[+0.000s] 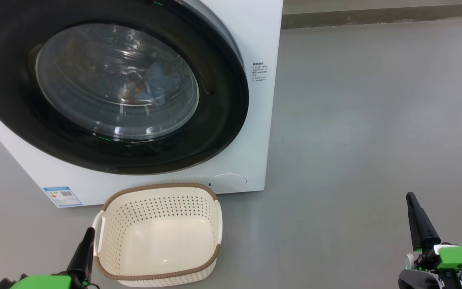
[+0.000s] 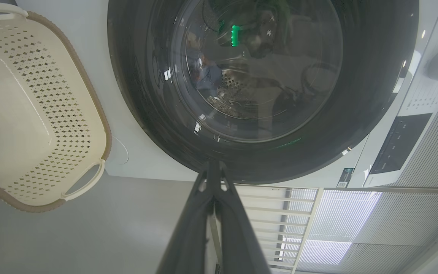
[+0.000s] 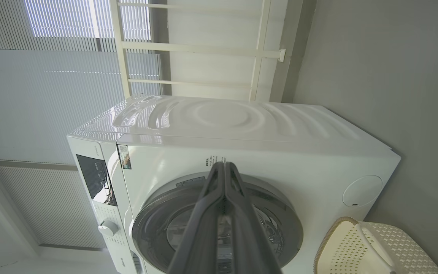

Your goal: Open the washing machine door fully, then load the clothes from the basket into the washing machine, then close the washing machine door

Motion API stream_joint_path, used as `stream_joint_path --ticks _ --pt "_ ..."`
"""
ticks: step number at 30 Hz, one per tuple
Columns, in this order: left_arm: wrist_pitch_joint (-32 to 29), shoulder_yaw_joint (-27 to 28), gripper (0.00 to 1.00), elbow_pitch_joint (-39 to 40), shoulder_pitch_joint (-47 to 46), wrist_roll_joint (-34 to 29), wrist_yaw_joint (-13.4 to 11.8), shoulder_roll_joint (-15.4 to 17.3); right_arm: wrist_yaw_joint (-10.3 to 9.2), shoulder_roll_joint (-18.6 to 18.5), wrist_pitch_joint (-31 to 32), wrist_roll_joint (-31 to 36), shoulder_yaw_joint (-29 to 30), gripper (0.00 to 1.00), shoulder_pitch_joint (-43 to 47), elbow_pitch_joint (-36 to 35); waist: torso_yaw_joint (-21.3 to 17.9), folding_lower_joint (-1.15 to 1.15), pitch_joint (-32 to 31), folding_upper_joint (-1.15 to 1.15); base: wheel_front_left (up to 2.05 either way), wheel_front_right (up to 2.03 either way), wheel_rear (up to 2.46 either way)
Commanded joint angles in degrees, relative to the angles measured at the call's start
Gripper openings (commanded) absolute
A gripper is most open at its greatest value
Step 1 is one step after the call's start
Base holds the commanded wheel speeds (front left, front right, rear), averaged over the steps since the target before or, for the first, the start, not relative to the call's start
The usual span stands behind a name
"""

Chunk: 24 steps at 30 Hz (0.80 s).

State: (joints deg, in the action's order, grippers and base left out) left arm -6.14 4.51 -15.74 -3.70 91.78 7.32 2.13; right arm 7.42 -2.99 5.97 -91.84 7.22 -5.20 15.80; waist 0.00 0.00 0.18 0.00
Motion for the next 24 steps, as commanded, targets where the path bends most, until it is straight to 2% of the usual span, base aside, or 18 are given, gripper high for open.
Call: stream_joint_path --ticks 1,24 --pt "-0.33 1.99 0.0 1.68 -2.49 0.4 0.16 0.81 0.07 -0.14 0.27 -0.58 -1.01 0.0 -0.95 -1.8 0.0 0.0 0.0 0.0 0.0 0.0 0.0" --pt "-0.36 2.02 0.0 1.68 -2.49 0.38 0.16 0.79 0.07 -0.06 0.36 -0.48 -0.9 0.0 -0.96 -1.79 0.0 0.0 0.0 0.0 0.0 0.0 0.0"
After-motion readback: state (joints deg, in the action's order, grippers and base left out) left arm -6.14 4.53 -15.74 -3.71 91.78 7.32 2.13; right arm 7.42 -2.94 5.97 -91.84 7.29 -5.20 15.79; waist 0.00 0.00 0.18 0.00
